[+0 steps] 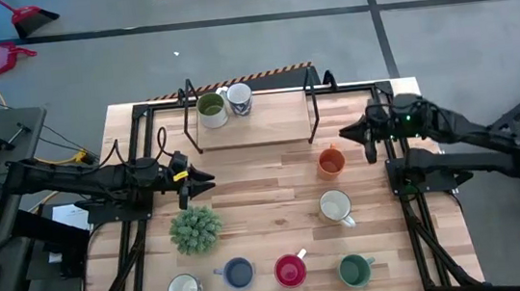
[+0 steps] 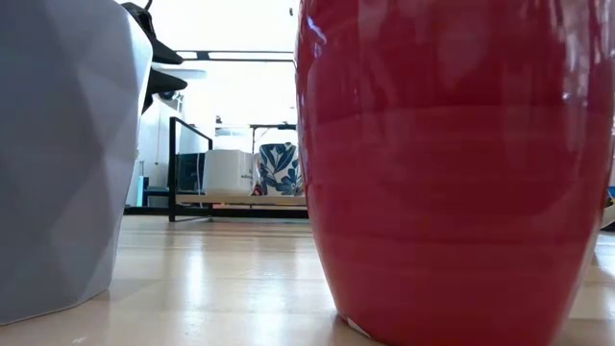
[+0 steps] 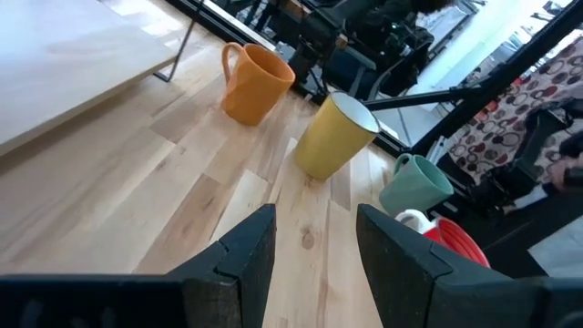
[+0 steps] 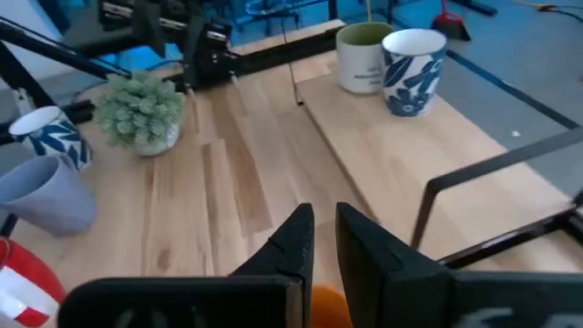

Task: Place coffee mugs
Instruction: Put the blue mug on the shelf aligned with the other white mug

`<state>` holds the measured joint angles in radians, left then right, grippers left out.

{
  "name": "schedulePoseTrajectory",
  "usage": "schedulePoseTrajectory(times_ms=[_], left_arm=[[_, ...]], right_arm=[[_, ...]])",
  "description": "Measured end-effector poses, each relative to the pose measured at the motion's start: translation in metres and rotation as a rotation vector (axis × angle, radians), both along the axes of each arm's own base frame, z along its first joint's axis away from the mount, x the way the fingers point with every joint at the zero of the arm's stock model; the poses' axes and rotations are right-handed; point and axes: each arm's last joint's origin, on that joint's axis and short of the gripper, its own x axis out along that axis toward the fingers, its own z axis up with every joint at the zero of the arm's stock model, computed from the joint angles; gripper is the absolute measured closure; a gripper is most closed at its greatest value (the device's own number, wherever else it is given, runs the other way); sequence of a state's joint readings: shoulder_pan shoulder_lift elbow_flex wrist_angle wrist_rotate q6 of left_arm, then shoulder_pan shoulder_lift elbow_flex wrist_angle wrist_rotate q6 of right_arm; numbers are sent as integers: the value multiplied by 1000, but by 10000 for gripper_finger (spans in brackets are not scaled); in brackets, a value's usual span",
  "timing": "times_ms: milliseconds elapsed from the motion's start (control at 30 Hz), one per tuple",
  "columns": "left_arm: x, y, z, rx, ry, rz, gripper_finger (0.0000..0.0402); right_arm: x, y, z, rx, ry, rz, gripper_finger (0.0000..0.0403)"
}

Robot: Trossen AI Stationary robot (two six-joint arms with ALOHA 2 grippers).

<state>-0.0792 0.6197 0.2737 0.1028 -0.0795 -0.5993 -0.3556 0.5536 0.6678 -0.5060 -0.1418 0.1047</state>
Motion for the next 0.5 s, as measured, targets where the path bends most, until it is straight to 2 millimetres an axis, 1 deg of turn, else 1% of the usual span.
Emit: schedulePoseTrajectory(times_ms=[133, 267, 333, 400, 500], left_arm=[[0, 0, 0, 40, 0, 5, 259], [0, 1, 0, 75, -1, 15, 259], [0, 1, 0, 77, -4, 25, 259], [0, 2, 2, 81, -17, 46, 259], [3, 3, 6, 92, -66, 89, 259]], right_arm=[[1, 1, -31, 23, -50, 40, 371], [4, 1, -54, 45, -136, 55, 371], [6, 1, -61, 49, -168, 52, 371], [7, 0, -64, 53, -203, 50, 371], [9, 0, -60, 40, -309, 60, 371]])
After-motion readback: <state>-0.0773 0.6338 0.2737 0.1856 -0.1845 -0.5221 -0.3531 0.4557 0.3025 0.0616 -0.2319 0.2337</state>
